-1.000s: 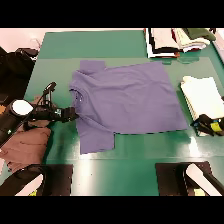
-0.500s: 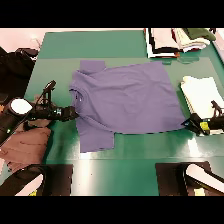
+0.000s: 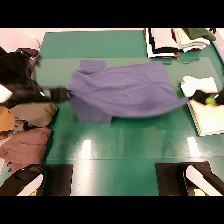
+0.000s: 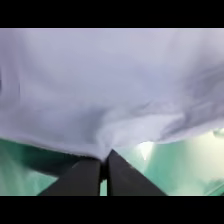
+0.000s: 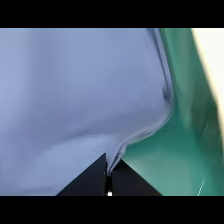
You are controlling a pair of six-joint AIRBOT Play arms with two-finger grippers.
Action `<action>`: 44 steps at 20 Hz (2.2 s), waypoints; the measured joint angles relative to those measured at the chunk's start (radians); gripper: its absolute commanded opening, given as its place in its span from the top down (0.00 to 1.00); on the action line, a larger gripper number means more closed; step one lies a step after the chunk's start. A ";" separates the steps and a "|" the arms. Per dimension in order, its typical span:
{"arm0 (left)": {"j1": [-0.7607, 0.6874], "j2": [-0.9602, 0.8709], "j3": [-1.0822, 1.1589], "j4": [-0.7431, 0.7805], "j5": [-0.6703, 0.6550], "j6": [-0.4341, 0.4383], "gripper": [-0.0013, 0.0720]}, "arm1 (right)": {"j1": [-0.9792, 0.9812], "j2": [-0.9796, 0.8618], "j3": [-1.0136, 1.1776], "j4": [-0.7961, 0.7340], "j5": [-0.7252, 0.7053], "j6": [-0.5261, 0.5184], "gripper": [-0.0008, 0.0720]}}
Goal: Fold the shirts.
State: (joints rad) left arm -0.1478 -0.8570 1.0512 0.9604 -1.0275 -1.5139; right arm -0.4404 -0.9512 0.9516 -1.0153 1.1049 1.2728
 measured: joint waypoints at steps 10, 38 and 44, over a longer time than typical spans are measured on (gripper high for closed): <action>0.000 0.025 0.982 0.198 -0.087 -0.020 0.95 | 0.033 0.178 0.740 -0.014 0.037 0.000 0.97; 0.132 -0.745 0.547 0.147 -0.042 0.003 0.95 | 0.178 -0.667 0.745 -0.158 0.159 0.051 0.97; 0.151 -0.758 0.468 0.129 -0.219 0.047 0.95 | 0.179 -0.570 0.549 -0.270 0.165 0.050 0.97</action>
State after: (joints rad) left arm 0.0032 -1.6146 1.5188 1.0897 -1.2465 -1.4673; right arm -0.2619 -1.5211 1.5009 -1.2850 1.2697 1.3231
